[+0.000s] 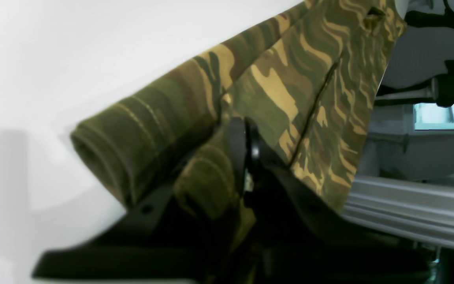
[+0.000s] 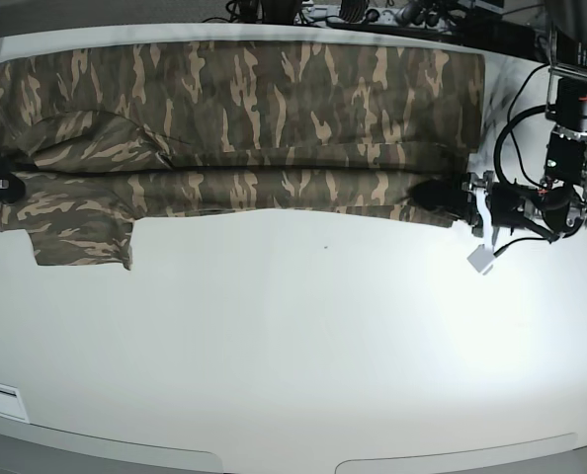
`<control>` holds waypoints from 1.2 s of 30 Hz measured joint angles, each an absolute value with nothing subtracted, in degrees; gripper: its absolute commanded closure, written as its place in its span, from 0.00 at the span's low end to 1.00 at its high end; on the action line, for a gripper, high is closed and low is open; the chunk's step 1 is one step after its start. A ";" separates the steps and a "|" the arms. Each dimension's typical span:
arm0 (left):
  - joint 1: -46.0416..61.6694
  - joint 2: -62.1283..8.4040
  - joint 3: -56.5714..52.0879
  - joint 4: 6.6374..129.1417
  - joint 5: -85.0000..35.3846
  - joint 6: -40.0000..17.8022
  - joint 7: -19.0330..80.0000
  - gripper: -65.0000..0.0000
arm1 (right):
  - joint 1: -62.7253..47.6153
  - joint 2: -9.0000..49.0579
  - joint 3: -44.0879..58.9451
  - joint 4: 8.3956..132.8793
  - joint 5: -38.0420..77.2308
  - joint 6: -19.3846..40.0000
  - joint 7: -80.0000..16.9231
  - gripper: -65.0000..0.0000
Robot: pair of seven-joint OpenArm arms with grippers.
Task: Fold the T-shirt properly
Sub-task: 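Lift and fold the grasped shirt side over toward the collar with both grippers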
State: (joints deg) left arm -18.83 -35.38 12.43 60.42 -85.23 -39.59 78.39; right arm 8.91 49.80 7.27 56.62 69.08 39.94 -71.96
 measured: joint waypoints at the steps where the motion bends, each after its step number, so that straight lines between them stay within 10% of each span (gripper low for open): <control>1: -18.57 -35.40 12.40 60.47 -85.49 -39.79 78.24 1.00 | 8.93 49.80 7.27 56.62 69.06 39.94 -71.96 1.00; 5: -16.97 -35.40 12.29 60.73 -85.76 -40.21 77.82 0.89 | 8.93 49.80 7.27 56.62 68.99 39.92 -71.99 0.95; 10: -15.20 -35.42 11.94 60.82 -87.15 -40.07 77.25 0.47 | 9.28 50.19 7.27 56.60 70.59 39.90 -72.14 0.47; 25: -12.05 -35.55 11.60 61.41 -87.18 -41.01 74.96 0.47 | 17.80 48.03 7.42 56.62 74.56 39.88 -62.41 0.47; 36: -12.03 -35.55 11.60 61.43 -87.18 -41.04 74.98 0.47 | 17.50 35.09 7.46 56.53 38.00 35.57 -43.86 0.47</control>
State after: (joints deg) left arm -12.03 -35.55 11.60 61.43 -87.18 -41.04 74.98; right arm 17.50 35.09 7.46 56.53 38.00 35.57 -43.86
